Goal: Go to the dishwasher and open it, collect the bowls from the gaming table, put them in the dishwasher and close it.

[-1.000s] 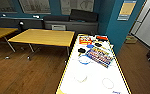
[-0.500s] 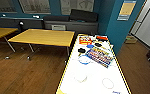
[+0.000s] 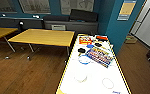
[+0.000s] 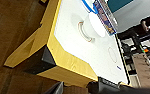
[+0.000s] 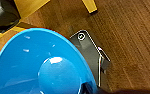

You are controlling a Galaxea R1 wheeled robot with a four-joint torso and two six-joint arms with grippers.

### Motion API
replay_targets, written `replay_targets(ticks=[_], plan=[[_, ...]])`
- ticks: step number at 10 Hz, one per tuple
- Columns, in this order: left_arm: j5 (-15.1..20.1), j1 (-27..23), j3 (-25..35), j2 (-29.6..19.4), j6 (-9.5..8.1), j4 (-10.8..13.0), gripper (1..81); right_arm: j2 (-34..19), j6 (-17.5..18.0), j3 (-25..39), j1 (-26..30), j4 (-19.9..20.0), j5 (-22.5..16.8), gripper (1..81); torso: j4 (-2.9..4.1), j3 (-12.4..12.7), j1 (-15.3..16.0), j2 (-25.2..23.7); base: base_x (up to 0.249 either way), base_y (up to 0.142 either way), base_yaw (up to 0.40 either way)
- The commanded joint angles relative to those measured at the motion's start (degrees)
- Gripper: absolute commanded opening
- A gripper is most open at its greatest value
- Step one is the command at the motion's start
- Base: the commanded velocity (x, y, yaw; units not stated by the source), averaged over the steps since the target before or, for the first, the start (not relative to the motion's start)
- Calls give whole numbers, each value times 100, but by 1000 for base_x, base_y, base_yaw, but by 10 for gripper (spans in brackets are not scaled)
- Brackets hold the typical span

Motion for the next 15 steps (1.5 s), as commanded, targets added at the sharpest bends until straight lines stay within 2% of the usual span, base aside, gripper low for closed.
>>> replay_targets(ticks=[1,3,4,7,8,10,11,13,14,15], plan=[[1407,-1890,-61,111,-819,-702,811,-294,-18,65,83,-186,-301,10,0,0,0,0,0,0,0],[1863,-2515,-595,549,-1125,-1114,811,-303,-18,65,83,-186,-301,10,0,0,0,0,0,0,0],[2073,-2761,-841,767,-1291,-1220,811,-294,-18,65,100,-178,-301,10,0,0,0,0,0,0,0],[2207,-3166,-1642,1445,-1925,-1264,811,-268,-9,65,197,-169,-319,10,0,-2,0,0,0,0,0],[2362,-3289,-1914,1681,-1988,-1169,811,-268,-9,65,224,-169,-336,10,0,-2,2,2,0,0,0],[2893,-3483,-2487,2150,-1988,-869,811,-286,-9,83,267,-178,-354,10,0,-2,5,2,0,0,0],[3007,-3545,-2804,2422,-1988,-746,811,-286,-18,92,277,-186,-363,10,0,-5,5,2,0,0,0],[3157,-3571,-3234,2897,-1988,-263,811,-251,-18,65,312,-186,-372,10,0,-5,7,2,0,0,0],[3244,-3580,-3515,3178,-1988,-104,811,-215,-18,39,321,-195,-389,10,0,-5,7,2,0,0,0],[3244,-3580,-3760,3388,-1988,-104,811,-198,-18,30,321,-212,-389,10,0,-5,7,4,0,0,0]])
